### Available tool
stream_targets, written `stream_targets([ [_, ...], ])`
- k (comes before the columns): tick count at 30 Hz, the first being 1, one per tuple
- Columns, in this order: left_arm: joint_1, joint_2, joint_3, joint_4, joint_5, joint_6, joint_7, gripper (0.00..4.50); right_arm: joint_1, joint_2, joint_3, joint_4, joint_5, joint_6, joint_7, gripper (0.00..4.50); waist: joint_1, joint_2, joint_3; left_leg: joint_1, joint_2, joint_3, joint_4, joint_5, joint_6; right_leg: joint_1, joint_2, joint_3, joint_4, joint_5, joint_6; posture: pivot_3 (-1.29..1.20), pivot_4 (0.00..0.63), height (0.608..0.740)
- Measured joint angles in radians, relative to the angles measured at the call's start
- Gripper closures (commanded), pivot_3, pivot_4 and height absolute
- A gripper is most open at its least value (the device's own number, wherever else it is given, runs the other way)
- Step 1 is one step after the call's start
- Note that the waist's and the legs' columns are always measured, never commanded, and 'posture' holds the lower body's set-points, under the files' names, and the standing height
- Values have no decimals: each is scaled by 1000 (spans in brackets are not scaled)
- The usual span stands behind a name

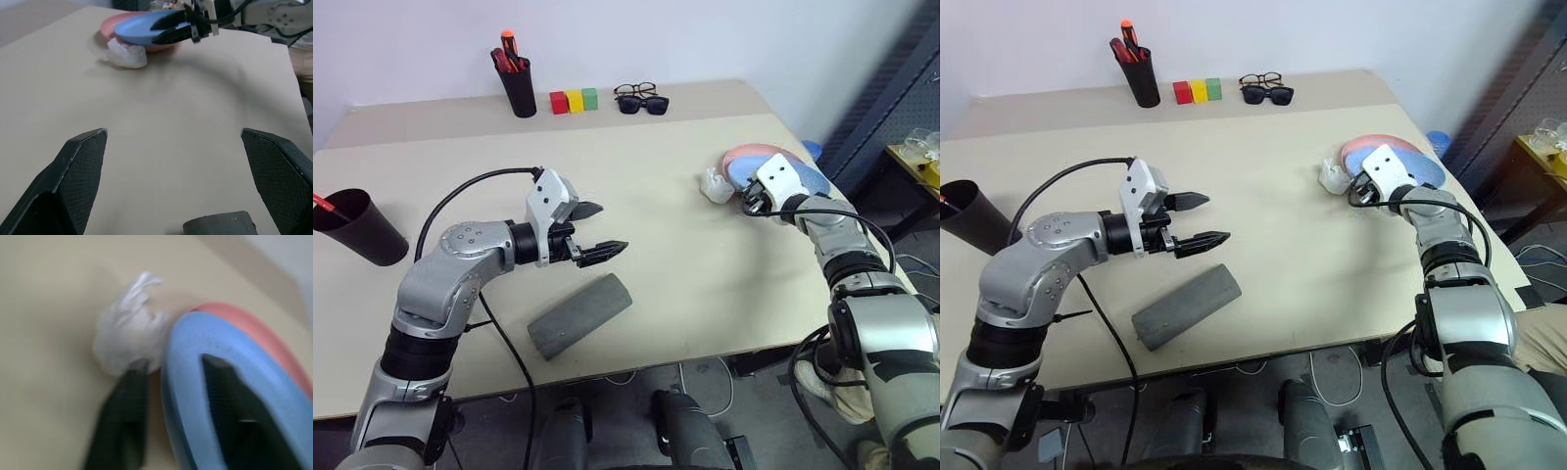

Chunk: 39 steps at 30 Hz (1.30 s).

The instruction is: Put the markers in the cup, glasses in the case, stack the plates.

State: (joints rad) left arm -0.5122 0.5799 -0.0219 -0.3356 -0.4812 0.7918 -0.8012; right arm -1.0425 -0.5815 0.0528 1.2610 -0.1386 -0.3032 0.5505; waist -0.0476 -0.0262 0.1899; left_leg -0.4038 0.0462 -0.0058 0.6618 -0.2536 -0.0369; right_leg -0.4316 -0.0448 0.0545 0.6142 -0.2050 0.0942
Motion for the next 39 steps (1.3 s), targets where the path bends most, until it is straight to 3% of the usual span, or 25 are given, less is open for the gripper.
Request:
stream_targets([
  [5, 10, 9, 0, 0, -8, 6, 7, 0, -5, 25, -25, 0, 16, -44, -9, 1536, -1, 0, 0, 0, 0, 0, 0, 0, 0, 0, 0, 0, 0, 0, 0, 0, 150, 740],
  [13, 72, 40, 19, 1, -9, -17, 6, 0, 4, 97, -61, -10, 74, -39, 102, 1536, -12, 0, 0, 0, 0, 0, 0, 0, 0, 0, 0, 0, 0, 0, 0, 0, 150, 740],
  [30, 137, 69, 118, -114, -61, 34, 105, 0, 4, 209, -64, 78, 51, 66, -109, 1536, -22, 1, 1, 0, 0, 0, -1, 0, 0, 0, 0, 0, 1, 0, 0, 0, 150, 740],
  [33, 146, 71, 127, -122, -75, 47, 121, 0, 4, 208, -80, 80, 52, 95, -143, 2325, -22, 1, 1, 0, 0, 0, -1, 0, 0, 0, 0, 0, 1, 0, 0, 0, 150, 740],
  [37, 146, 71, 128, -122, -81, 51, 139, 0, 4, 202, -111, 85, 54, 126, -183, 4472, -23, 1, 1, 0, 0, 0, -1, 0, 0, 0, 0, 0, 1, 0, 0, 0, 150, 740],
  [39, 146, 70, 128, -123, -85, 51, 147, 0, 4, 199, -117, 88, 53, 130, -192, 4472, -23, 1, 1, 0, 0, 0, -1, 0, 0, 0, 0, 0, 1, 0, 0, 0, 150, 740],
])
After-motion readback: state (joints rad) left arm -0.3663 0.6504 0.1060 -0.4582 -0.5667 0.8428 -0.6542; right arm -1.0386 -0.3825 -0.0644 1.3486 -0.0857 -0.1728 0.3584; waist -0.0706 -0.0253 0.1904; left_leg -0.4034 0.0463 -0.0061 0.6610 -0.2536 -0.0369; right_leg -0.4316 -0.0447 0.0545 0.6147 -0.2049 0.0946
